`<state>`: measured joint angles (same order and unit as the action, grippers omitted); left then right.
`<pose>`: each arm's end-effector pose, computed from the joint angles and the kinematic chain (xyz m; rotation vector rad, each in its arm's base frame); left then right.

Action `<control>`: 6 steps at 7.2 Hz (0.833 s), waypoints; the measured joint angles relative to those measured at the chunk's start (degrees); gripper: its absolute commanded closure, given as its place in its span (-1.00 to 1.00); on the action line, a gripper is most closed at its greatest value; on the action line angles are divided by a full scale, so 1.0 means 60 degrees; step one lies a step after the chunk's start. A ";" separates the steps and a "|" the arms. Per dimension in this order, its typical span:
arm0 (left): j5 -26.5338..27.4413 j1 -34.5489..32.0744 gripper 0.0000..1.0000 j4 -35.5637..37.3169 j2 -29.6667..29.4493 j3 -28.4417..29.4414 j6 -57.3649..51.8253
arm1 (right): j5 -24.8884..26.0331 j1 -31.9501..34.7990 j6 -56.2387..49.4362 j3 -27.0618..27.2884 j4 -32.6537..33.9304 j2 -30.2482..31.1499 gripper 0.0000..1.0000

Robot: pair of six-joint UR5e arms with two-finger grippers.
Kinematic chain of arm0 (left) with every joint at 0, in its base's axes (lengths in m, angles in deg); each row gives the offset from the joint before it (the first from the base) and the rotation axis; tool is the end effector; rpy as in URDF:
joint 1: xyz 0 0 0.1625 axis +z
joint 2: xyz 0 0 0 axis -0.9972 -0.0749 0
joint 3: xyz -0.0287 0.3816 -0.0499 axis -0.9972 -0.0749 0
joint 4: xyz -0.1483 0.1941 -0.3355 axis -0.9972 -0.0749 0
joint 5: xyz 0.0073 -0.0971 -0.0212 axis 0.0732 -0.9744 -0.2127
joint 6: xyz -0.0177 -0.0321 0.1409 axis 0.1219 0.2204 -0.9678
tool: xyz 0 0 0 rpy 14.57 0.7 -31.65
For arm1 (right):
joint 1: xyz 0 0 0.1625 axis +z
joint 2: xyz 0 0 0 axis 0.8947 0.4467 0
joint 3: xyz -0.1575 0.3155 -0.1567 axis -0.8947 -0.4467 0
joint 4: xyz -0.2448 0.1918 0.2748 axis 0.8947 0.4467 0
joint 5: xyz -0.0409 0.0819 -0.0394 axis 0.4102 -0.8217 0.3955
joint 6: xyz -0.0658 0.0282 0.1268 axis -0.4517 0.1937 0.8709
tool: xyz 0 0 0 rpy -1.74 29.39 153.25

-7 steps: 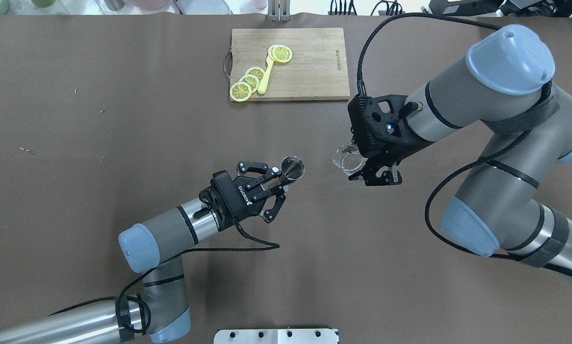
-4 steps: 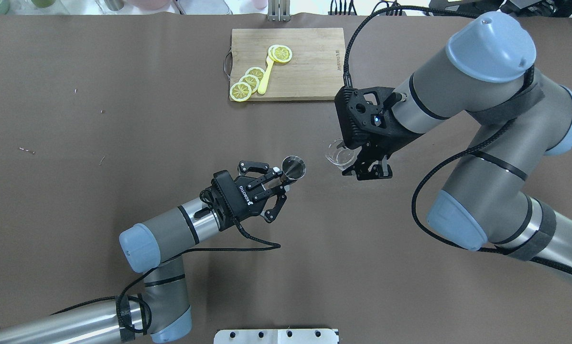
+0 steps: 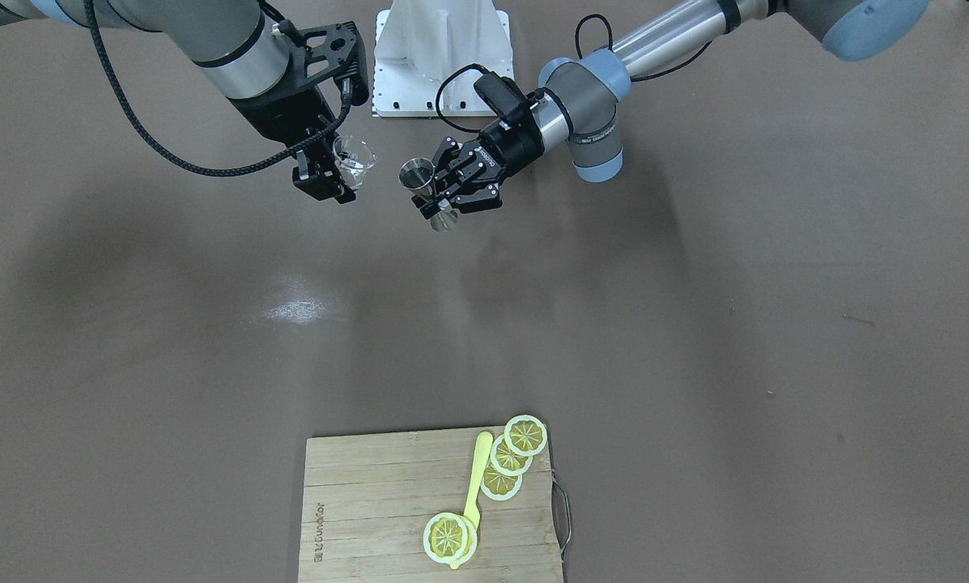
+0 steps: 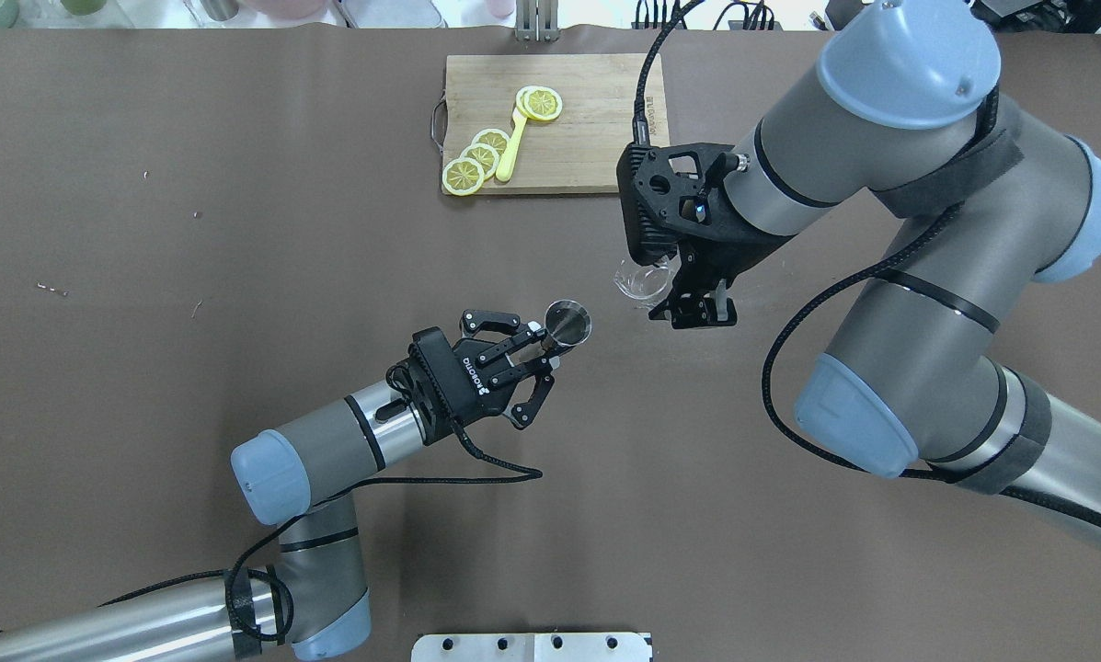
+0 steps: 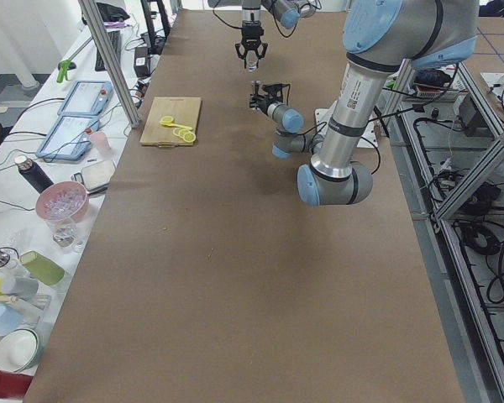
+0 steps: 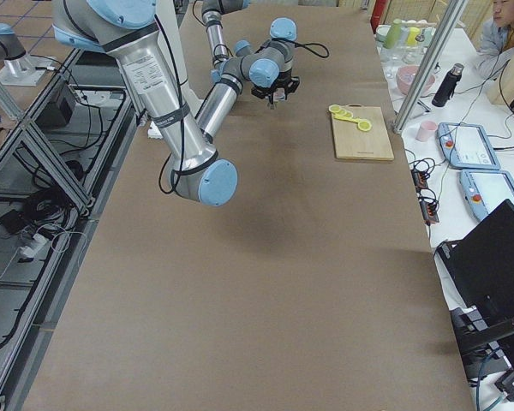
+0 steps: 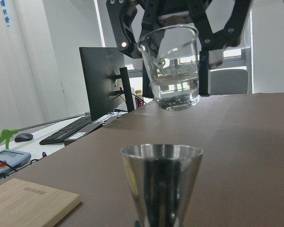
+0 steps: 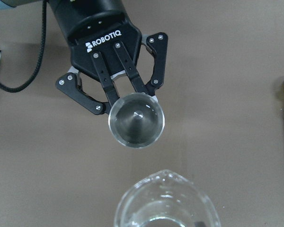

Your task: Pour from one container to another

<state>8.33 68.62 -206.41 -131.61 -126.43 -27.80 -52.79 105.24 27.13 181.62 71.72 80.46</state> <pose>0.5868 -0.3625 0.1992 1.6725 1.1761 0.4343 -0.4016 -0.4276 0.1490 0.8772 -0.7685 -1.4918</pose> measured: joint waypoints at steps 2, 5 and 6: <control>-0.0005 0.0004 1.00 -0.0010 -0.0001 0.0000 0.0000 | 0.0276 -0.0117 0.0001 0.0132 0.0785 -0.0218 1.00; -0.0002 0.0005 1.00 -0.0025 -0.0001 0.0022 0.0000 | 0.0598 -0.0451 0.0007 0.0348 0.1954 -0.0483 1.00; -0.0001 0.0005 1.00 -0.0026 -0.0001 0.0026 0.0000 | 0.0714 -0.0561 0.0005 0.0385 0.2391 -0.0643 1.00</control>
<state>8.32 68.65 -206.56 -131.61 -126.28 -27.79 -48.51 101.87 27.16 183.93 86.07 76.60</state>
